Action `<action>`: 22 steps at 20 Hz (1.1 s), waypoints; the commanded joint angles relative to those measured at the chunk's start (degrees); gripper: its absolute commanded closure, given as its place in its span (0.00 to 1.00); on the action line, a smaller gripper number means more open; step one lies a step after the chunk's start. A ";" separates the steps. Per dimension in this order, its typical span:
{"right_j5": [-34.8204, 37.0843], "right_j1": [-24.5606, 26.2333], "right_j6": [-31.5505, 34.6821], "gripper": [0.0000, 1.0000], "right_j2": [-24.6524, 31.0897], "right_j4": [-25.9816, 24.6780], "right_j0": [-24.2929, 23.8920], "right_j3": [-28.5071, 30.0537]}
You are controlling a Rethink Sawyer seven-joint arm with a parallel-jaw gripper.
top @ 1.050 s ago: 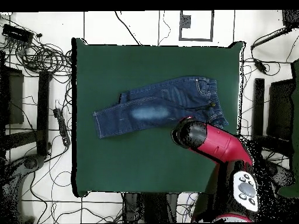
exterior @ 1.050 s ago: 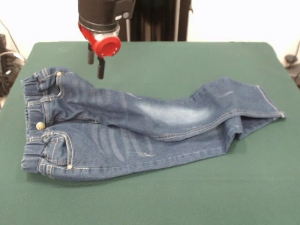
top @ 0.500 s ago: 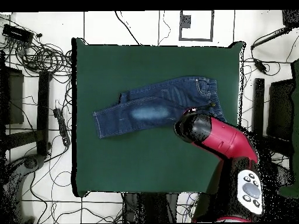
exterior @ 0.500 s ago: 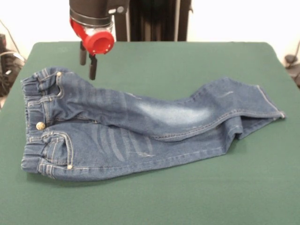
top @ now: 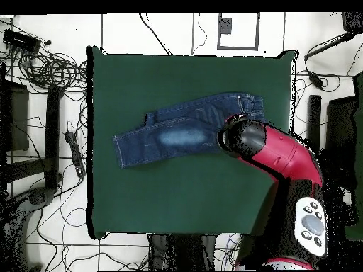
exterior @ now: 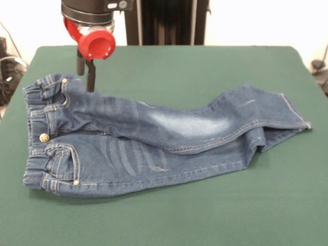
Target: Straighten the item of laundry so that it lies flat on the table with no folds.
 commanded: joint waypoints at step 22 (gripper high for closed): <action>9.50 14.36 17.54 0.00 4.14 13.67 10.85 -15.84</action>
